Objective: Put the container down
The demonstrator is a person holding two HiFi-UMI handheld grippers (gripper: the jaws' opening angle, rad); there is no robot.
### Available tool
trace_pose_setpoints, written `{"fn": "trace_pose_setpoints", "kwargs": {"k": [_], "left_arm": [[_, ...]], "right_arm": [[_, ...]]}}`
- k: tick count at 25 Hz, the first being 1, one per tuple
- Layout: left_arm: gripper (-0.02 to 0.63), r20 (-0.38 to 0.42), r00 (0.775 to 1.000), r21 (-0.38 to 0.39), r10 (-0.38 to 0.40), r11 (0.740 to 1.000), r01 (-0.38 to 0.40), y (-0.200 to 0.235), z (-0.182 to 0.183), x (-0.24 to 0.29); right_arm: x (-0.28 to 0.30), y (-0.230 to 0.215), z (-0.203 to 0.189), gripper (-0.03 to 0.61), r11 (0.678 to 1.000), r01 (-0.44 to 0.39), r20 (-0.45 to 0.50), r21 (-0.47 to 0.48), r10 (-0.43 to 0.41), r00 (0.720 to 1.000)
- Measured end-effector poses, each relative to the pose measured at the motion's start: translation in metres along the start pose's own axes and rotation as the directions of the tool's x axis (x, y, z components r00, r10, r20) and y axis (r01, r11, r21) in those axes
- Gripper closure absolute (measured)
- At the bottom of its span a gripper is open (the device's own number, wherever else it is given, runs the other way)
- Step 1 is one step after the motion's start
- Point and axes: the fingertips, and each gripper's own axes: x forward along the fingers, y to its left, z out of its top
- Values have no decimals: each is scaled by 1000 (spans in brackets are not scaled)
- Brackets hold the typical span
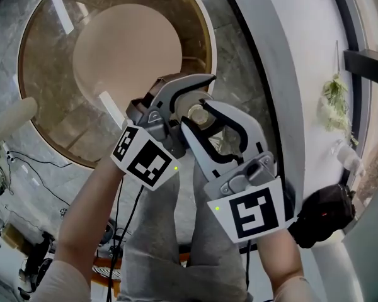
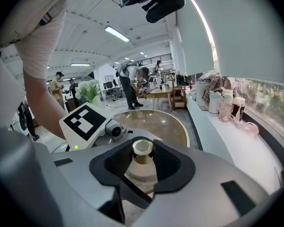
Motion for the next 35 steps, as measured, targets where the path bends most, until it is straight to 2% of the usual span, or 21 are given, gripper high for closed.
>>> {"fn": "trace_pose_setpoints", "kwargs": {"k": [11,14,18,25,29,35], "left_arm": [[258,-80,997,-26,14,1000,-16,-1,-39,4],[258,-100,995,-59,8,998,-14,1,-47,1],[258,-103,995,-100,19,995,-30,6,-47,2],[256,-139,990,-141,25,989,-44,10,-51,-1],[255,-141,988,-169,63,982,-87,13,-53,-7],[242,-173,980,-159,103,979,-131,14,-57,-14]], "right_arm": [[23,2,-24,446,1000,-6,-17,-30,6,1000],[31,4,-27,446,999,-12,-22,-39,11,1000],[36,4,-27,446,996,-16,-33,-86,13,999],[40,6,-26,446,995,-15,-39,-101,11,999],[44,9,-25,446,992,-13,-31,-124,10,999],[45,14,-25,443,990,-33,-19,-136,31,999]]}}
